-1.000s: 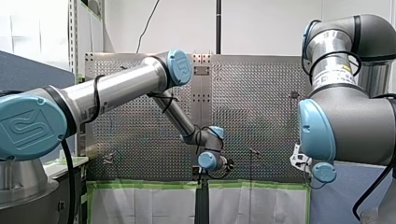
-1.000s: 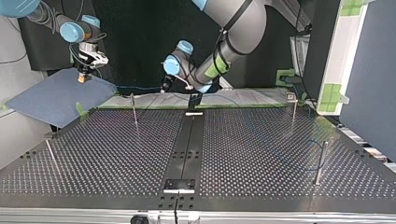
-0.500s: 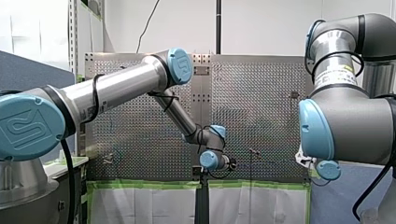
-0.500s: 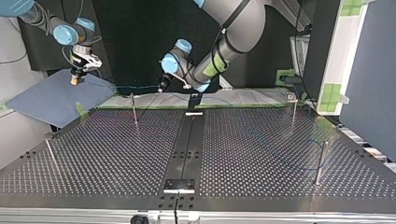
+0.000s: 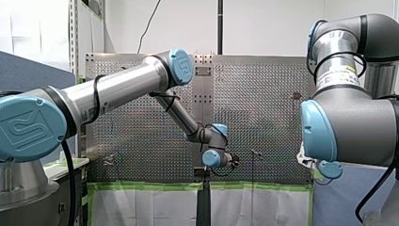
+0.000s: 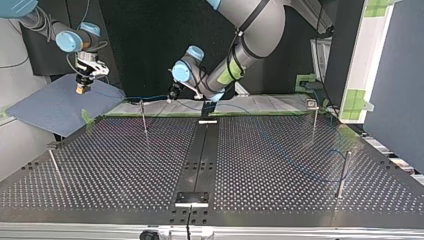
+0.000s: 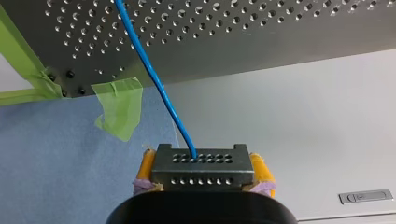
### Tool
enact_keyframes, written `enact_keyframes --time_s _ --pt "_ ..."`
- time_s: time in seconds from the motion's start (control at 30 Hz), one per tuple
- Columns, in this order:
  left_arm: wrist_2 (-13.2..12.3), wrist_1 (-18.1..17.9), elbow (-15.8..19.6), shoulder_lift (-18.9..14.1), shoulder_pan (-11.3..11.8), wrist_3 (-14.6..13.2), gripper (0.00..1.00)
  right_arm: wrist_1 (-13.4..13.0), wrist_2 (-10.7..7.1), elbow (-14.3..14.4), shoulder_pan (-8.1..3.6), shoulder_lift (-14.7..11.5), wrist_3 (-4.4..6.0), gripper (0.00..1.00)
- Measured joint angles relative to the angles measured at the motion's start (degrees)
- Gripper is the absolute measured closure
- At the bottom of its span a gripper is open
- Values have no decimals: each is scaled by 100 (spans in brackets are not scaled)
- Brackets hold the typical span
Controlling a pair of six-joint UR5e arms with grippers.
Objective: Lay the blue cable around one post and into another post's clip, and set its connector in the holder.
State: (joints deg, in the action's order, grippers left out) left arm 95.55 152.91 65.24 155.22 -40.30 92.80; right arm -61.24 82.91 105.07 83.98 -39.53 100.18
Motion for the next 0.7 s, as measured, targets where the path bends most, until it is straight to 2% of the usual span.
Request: enact_keyframes --time_s 0.7 --pt "-21 36 -193 1 109 164 98 229 -46 -271 3 0 59 100"
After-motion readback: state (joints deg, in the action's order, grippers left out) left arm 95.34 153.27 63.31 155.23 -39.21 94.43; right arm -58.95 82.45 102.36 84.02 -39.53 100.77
